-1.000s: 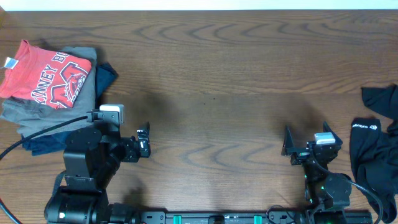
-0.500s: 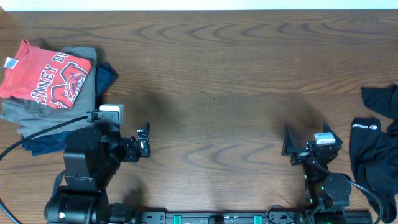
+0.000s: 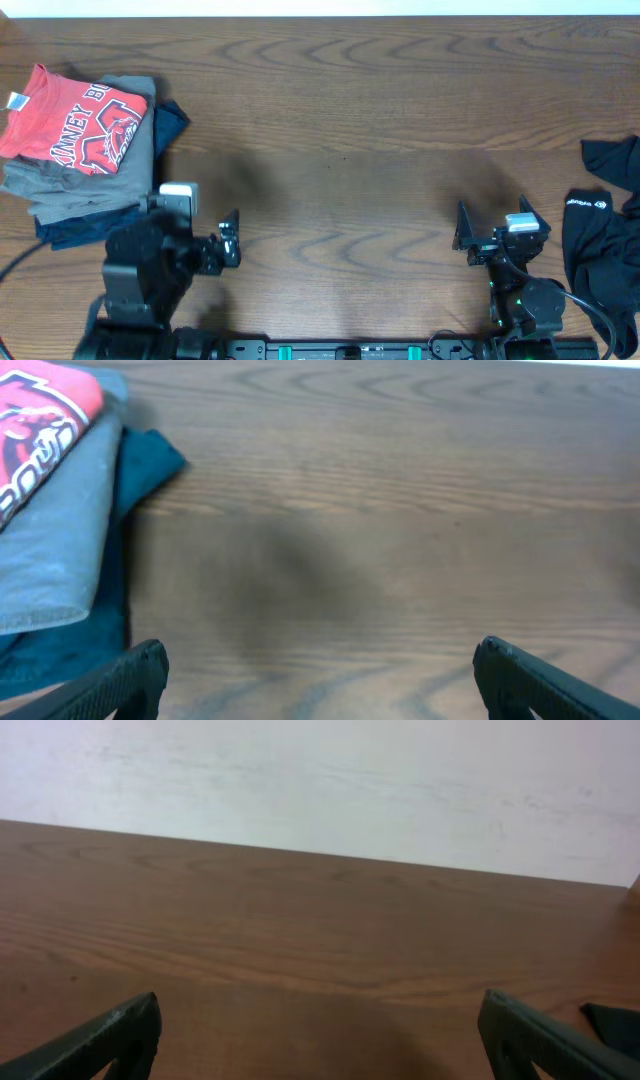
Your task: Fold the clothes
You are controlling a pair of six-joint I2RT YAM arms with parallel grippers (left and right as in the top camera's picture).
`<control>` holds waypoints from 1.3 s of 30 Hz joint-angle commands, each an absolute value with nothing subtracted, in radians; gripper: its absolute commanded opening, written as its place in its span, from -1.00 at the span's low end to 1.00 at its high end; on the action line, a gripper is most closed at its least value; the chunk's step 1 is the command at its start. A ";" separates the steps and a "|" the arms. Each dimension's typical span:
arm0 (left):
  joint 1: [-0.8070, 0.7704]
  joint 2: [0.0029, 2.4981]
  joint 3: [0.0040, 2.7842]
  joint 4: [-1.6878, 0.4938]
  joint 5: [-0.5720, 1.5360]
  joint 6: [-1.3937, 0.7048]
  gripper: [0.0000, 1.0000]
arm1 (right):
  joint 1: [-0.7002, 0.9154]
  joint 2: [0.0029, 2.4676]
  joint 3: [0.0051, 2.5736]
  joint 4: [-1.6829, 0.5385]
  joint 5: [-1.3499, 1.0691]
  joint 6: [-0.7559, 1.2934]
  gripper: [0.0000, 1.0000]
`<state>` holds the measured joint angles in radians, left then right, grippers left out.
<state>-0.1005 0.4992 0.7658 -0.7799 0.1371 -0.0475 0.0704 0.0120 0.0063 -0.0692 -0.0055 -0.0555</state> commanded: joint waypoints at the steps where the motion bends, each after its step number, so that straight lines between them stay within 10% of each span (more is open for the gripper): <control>1: -0.072 0.391 0.628 -0.713 0.114 -0.034 0.96 | 0.070 0.005 0.005 -0.073 -0.015 -0.049 0.98; 22: -0.042 0.002 0.011 0.034 0.037 -0.033 0.96 | 0.070 0.005 0.005 -0.073 -0.015 -0.049 0.98; 39: -0.042 0.001 0.004 -0.066 0.040 -0.034 0.96 | 0.070 0.005 0.005 -0.073 -0.015 -0.049 0.99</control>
